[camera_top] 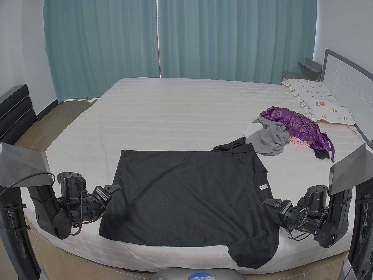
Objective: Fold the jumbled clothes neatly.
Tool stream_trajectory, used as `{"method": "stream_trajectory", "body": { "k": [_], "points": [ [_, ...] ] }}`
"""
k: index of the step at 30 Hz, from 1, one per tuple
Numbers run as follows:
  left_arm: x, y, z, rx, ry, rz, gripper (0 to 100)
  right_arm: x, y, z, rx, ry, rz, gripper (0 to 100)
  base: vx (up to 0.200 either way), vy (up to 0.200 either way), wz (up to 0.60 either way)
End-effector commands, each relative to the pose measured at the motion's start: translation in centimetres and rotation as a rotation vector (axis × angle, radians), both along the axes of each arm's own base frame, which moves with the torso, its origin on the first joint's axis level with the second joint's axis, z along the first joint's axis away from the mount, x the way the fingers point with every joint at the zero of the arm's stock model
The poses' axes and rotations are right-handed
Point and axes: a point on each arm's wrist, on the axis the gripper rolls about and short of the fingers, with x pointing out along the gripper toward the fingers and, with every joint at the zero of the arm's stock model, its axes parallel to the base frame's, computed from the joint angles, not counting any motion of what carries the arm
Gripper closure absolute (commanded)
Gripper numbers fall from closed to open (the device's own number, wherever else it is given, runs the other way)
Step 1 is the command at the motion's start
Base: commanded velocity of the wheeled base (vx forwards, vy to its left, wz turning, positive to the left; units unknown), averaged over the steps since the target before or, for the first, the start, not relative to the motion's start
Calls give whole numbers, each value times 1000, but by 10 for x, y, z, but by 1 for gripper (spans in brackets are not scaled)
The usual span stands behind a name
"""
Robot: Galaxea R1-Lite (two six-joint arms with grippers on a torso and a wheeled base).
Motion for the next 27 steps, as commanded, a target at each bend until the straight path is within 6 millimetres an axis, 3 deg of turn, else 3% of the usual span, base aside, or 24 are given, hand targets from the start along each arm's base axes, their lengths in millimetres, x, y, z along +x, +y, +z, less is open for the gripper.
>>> {"method": "stream_trajectory", "body": {
  "k": [1, 6, 10, 11, 13, 16, 27],
  "points": [
    [-7, 4, -1, 33, 17, -21, 0, 1, 1, 0, 2, -11, 2, 0, 0, 0, 0],
    [-32, 14, -10, 156, 67, -153, 0, 1, 1, 0, 2, -11, 2, 0, 0, 0, 0],
    [-39, 18, -12, 189, 83, -190, 0, 1, 1, 0, 3, -10, 1, 0, 0, 0, 0],
    [-51, 20, -17, 206, 106, -269, 0, 1, 1, 0, 2, -11, 2, 0, 0, 0, 0],
    [-51, 20, -17, 206, 106, -269, 0, 1, 1, 0, 2, -11, 2, 0, 0, 0, 0],
    [-68, 20, -30, 296, 160, -385, 0, -1, 0, 0, 1, -6, 2, 0, 0, 0, 0],
    [-73, 21, -44, 379, 206, -448, 0, -1, 1, 0, 1, -5, 3, 0, 0, 0, 0]
  ]
}}
